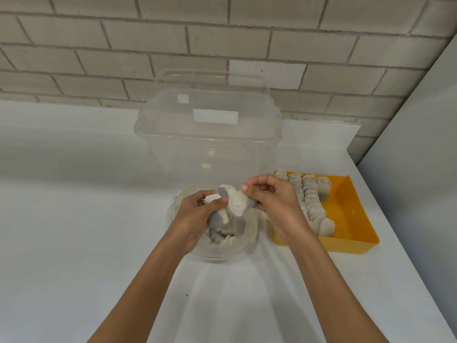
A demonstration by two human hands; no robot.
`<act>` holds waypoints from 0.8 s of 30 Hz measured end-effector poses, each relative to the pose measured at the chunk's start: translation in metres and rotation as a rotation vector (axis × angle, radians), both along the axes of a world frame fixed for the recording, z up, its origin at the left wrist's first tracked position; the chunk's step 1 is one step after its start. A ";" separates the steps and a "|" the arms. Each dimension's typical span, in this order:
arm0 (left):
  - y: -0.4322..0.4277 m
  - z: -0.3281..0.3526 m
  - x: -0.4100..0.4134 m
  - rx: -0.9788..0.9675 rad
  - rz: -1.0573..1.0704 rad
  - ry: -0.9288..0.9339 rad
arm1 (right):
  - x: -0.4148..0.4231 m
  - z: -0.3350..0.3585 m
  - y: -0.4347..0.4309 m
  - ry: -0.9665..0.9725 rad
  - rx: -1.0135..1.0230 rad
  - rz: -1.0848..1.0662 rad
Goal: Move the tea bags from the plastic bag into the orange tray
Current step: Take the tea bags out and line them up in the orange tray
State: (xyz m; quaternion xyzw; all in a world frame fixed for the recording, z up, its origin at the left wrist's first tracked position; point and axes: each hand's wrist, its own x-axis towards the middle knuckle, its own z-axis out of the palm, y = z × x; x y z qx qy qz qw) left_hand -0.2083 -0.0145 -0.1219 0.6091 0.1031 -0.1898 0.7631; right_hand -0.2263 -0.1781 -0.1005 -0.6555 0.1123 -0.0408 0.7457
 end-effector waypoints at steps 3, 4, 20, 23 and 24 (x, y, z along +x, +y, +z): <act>-0.005 0.002 -0.005 -0.044 -0.044 0.004 | 0.005 0.000 0.009 -0.007 0.161 -0.145; -0.007 0.003 -0.007 -0.064 -0.066 0.004 | 0.007 -0.003 0.013 -0.012 0.146 -0.209; -0.015 0.028 0.014 0.295 -0.184 -0.413 | -0.006 0.000 -0.009 -0.157 -0.435 0.069; -0.026 0.037 0.020 0.292 -0.237 -0.436 | -0.003 0.009 -0.021 -0.189 -0.466 0.028; -0.029 0.039 0.023 0.272 -0.250 -0.421 | -0.001 0.012 -0.027 -0.185 -0.462 0.018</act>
